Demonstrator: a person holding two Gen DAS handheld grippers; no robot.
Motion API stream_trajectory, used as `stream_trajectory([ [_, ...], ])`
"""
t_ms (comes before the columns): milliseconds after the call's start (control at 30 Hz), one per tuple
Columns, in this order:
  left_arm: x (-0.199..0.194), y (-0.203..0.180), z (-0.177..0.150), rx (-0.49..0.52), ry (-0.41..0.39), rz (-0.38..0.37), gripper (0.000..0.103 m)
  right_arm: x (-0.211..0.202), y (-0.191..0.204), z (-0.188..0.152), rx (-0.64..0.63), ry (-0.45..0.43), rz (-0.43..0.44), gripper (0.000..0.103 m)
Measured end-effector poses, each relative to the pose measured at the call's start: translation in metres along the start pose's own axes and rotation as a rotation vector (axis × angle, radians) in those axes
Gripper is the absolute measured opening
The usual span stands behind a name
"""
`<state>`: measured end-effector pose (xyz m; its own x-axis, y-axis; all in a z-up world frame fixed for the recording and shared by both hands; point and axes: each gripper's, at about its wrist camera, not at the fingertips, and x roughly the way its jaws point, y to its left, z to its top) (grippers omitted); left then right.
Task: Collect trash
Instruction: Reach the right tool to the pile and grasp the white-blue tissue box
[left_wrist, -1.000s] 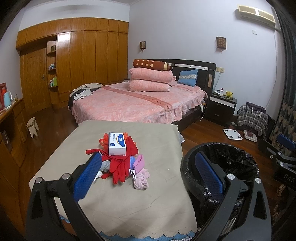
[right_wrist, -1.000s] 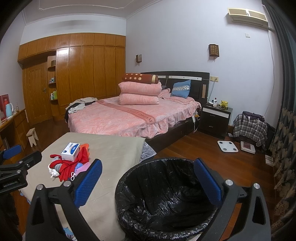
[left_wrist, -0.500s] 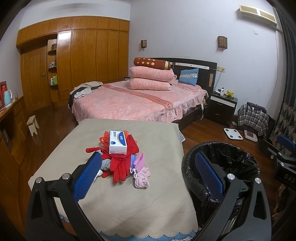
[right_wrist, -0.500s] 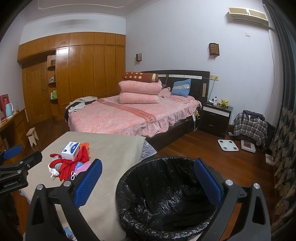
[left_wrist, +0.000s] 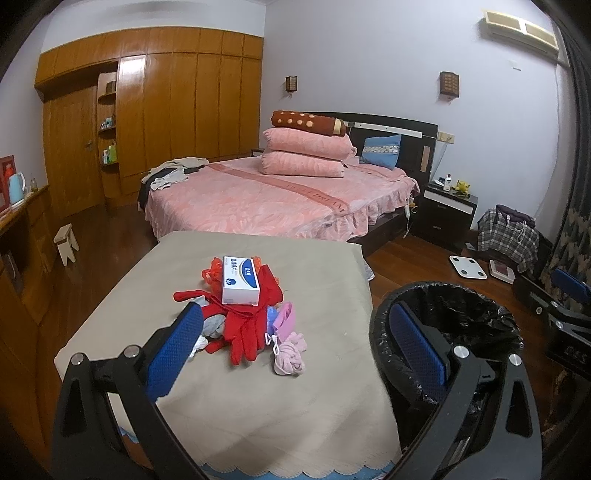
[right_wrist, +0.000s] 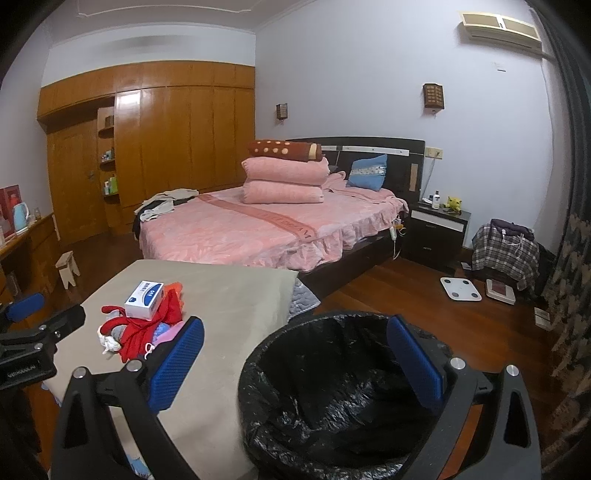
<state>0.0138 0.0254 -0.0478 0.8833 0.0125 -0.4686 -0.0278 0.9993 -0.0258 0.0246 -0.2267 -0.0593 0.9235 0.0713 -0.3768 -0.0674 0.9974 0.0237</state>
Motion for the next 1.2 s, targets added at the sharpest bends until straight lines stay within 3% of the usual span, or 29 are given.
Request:
stream_trajectory([
  [133,-0.001,0.003,0.012,-0.014,0.009,0.005,0.098,0.006,0.009,0.001,-0.011,0.008,0.015,0.097],
  [367,0.003,0.022,0.005,-0.009,0.001,0.054,0.098,0.032,0.029,0.01,-0.03,0.028,0.047,0.097],
  [433,0.014,0.037,0.018,-0.008,0.009,0.081,0.098,0.043,0.038,0.011,-0.035,0.037,0.063,0.097],
  [833,0.048,0.131,0.025,-0.073,0.043,0.262,0.098,0.129,0.119,0.006,-0.085,0.087,0.193,0.095],
  [1200,0.087,0.183,0.044,-0.139,0.04,0.29,0.098,0.193,0.196,-0.003,-0.105,0.147,0.296,0.089],
])
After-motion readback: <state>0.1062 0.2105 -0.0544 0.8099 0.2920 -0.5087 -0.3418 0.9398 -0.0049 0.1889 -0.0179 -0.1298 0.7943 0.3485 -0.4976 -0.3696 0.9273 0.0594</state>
